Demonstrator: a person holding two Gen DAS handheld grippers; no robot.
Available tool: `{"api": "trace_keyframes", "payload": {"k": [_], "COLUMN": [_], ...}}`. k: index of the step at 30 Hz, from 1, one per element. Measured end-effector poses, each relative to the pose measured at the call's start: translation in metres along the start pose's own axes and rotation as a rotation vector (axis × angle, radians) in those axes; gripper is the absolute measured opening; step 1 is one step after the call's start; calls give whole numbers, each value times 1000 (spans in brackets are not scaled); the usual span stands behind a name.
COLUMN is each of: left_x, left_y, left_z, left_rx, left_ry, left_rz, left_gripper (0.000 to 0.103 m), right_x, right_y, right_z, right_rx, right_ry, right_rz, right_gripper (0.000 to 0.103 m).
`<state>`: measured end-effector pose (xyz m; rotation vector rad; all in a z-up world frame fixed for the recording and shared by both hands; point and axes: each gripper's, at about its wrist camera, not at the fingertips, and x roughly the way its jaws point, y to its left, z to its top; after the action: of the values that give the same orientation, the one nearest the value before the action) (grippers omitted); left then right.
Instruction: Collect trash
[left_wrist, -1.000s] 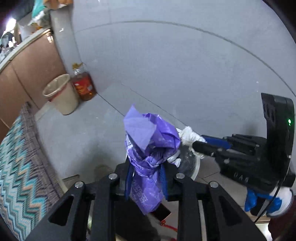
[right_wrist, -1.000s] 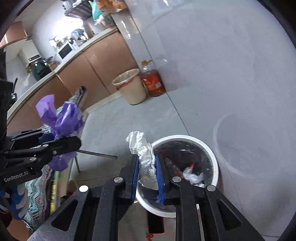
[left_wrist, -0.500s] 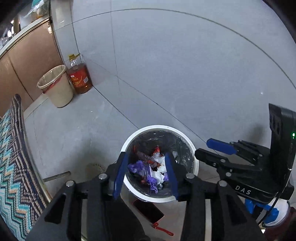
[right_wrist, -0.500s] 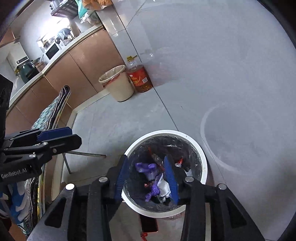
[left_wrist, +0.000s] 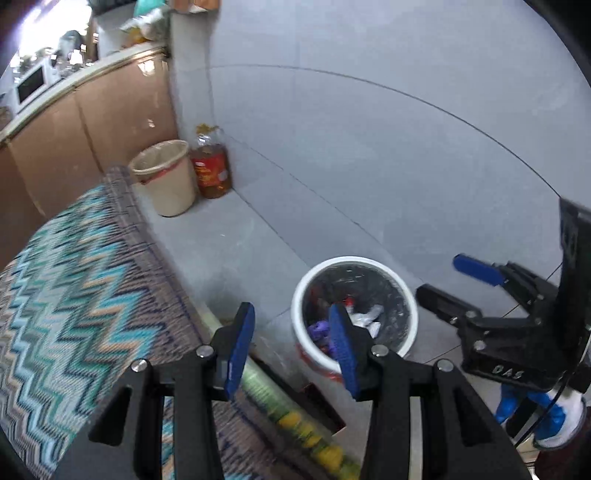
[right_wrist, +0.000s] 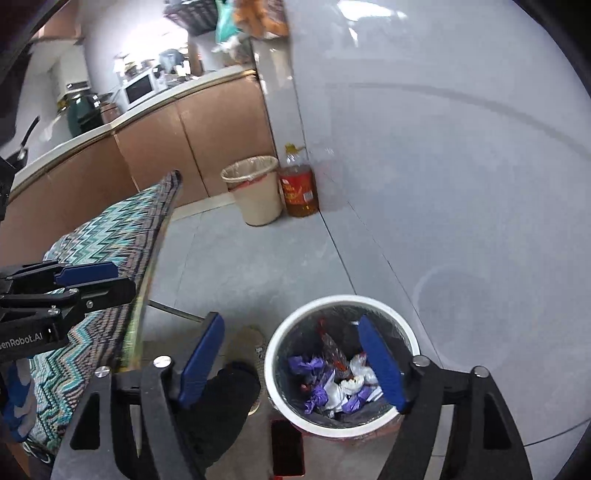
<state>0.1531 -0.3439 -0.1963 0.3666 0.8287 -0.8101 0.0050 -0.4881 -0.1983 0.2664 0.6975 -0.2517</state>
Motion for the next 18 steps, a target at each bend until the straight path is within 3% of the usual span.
{"api": "trace_keyframes", "payload": {"k": [8, 13, 16, 18], "left_x": [-68, -108, -136, -156], "left_y": [44, 63, 72, 75], "left_z": [-50, -75, -88, -95], "left_rx": [-68, -135, -169, -184], "left_ry": [-128, -179, -255, -306], "left_rz": [123, 182, 248, 302], "left_gripper": [40, 41, 64, 65], "right_x": [-32, -53, -70, -81], "right_y": [60, 91, 107, 115], "right_z": [-3, -9, -11, -13], "right_rx": [-136, -192, -213, -217], "right_ry": [-82, -118, -150, -169], "right_rz": [-34, -33, -26, -26], "right_gripper": [100, 103, 103, 103]}}
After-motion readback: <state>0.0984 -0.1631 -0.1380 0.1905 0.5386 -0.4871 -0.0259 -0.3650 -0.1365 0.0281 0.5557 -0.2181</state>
